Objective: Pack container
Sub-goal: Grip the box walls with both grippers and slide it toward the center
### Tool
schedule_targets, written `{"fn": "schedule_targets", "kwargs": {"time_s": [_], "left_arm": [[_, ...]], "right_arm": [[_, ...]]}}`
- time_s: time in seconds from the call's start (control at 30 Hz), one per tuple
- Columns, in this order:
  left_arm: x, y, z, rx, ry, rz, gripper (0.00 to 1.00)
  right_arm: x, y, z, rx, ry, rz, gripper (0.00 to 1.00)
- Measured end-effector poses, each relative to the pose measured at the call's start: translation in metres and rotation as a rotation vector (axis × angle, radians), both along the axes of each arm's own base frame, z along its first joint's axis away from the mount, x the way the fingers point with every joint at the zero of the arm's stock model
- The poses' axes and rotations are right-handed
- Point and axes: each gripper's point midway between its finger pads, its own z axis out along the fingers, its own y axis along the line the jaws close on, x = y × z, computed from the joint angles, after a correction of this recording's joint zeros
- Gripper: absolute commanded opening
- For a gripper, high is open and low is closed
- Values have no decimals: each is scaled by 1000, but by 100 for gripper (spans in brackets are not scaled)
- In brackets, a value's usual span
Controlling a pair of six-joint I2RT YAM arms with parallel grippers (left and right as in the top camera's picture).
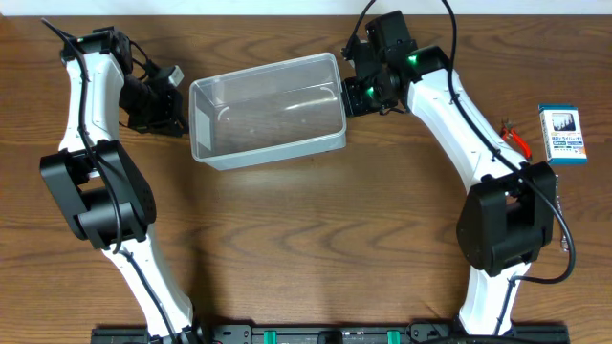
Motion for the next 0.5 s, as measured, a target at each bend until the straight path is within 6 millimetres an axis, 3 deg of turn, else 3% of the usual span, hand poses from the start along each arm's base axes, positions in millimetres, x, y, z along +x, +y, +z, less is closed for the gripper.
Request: {"fn": "schedule_targets", "kwargs": {"time_s": [0.23, 0.5], "left_arm": [[-7, -15, 4, -50, 23, -28, 6], [-13, -18, 5, -56, 47, -34, 6]], "right_arm": [[-8, -1, -3, -10, 32, 6, 1], [-13, -5, -6, -25, 60, 3, 1]]}}
